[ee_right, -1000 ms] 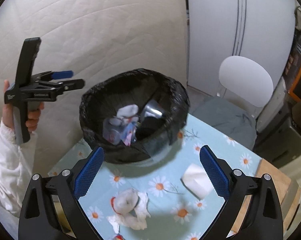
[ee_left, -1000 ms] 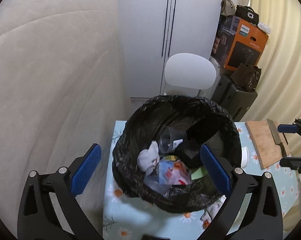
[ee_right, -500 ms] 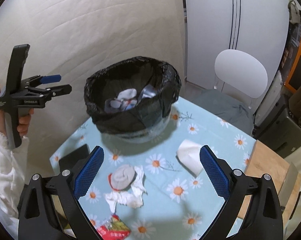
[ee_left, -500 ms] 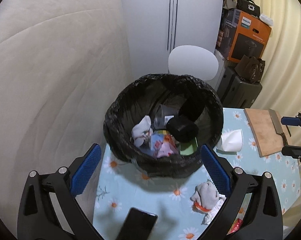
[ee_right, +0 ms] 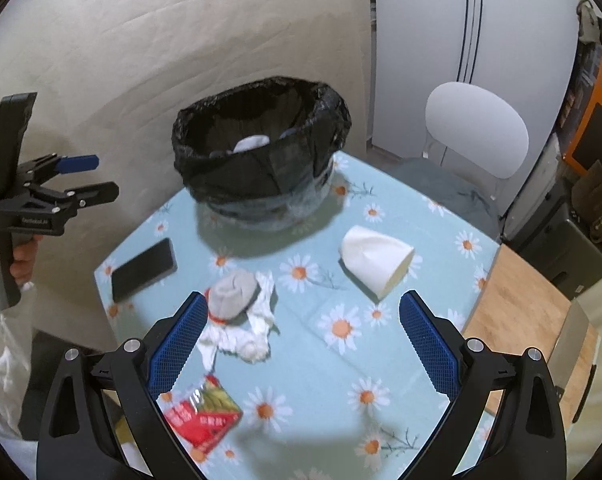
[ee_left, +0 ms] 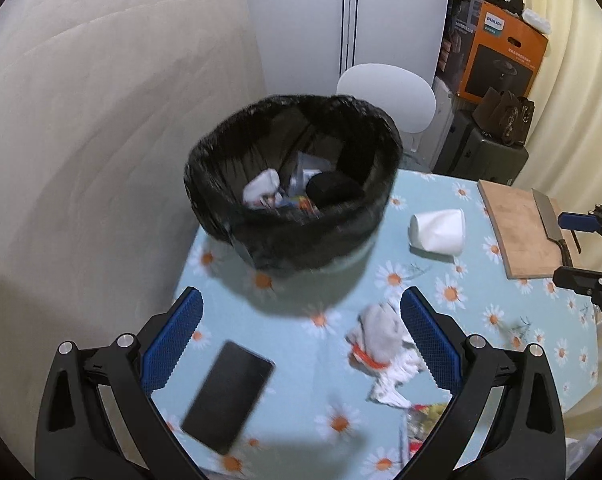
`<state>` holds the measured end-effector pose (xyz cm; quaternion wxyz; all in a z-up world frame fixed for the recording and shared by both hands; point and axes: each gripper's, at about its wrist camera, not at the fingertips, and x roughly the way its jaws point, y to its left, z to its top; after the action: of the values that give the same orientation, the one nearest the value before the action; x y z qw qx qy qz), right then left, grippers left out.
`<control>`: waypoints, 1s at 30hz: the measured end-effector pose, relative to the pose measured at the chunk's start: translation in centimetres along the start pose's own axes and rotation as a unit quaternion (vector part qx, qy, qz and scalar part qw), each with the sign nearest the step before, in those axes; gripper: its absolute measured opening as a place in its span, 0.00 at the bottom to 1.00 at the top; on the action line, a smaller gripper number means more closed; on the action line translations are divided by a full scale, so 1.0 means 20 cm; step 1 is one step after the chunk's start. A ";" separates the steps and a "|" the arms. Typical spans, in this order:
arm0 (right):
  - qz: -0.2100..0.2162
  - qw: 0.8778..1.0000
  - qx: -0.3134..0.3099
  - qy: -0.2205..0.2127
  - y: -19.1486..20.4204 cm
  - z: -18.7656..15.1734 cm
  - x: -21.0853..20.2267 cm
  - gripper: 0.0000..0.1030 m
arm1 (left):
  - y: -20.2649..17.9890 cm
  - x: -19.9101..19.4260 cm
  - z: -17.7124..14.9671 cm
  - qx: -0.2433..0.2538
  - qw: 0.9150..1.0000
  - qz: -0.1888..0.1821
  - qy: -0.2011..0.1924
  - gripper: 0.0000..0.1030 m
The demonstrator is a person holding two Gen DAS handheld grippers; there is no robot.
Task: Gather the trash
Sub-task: 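Move both tools back over the table toward the red snack bag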
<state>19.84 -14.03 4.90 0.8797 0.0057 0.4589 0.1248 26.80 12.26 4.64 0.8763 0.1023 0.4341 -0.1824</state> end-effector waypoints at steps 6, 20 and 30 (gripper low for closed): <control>0.015 1.000 0.007 0.010 -0.07 -0.12 -0.03 0.90 | -0.11 -0.04 -0.15 -0.011 1.000 0.006 0.012 0.94; 0.021 0.999 -0.007 0.025 -0.14 -0.40 -0.10 0.90 | -0.33 -0.11 -0.45 -0.035 0.999 0.019 0.017 0.94; 0.021 0.999 -0.011 0.035 -0.21 -0.56 -0.11 0.90 | -0.50 -0.03 -0.65 -0.023 0.999 0.011 0.037 0.94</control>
<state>10.38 -19.79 -0.33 0.8602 0.0007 0.4880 0.1483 12.90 7.63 -2.94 0.8639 0.0933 0.4688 -0.1586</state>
